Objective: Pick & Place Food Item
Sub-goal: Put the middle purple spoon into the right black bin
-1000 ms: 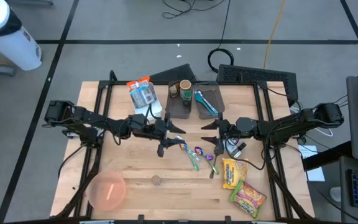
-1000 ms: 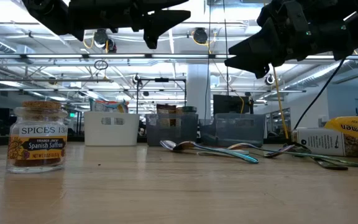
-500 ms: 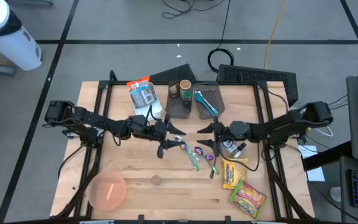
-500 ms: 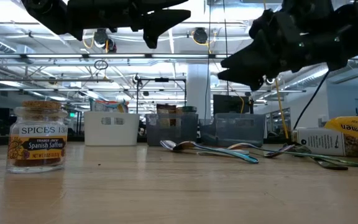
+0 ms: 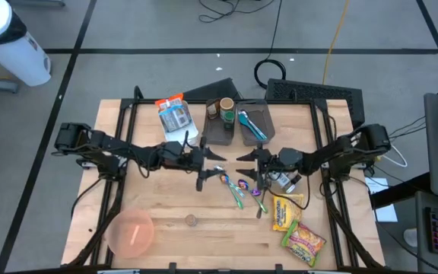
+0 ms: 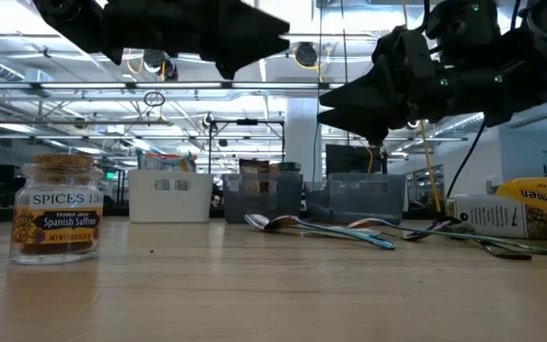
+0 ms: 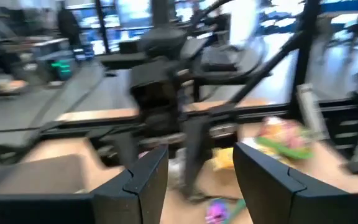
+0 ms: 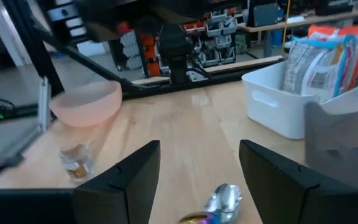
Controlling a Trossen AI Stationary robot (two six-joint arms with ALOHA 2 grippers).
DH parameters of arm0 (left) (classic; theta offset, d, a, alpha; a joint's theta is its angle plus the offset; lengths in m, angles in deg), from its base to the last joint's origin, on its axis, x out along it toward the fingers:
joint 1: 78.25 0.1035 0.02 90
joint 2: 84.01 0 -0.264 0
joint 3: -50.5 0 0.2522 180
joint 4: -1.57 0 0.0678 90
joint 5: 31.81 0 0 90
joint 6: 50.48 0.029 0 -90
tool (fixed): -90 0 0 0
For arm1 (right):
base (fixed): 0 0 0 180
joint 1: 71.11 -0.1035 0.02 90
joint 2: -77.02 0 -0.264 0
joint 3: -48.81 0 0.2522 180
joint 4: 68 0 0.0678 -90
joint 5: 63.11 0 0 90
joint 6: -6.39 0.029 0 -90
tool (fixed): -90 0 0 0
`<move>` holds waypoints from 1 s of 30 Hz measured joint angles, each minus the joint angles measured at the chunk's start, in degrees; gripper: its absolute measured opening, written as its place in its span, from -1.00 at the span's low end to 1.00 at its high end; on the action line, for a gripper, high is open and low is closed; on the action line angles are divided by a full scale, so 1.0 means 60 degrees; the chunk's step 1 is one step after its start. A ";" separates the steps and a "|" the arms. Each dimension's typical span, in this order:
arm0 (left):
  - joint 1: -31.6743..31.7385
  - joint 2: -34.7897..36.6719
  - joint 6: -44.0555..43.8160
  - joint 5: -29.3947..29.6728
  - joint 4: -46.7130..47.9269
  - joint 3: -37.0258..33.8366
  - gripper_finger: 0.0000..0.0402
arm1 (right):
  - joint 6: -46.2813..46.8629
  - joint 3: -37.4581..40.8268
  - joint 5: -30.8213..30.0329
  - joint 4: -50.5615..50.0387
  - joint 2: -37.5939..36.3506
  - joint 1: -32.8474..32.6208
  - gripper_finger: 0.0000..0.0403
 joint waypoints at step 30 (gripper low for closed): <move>0.1195 0.0000 -0.0780 0.0171 0.2215 0.0007 -0.07 | 0.1621 -0.5577 -0.2228 -1.3431 -0.0078 -0.1355 0.05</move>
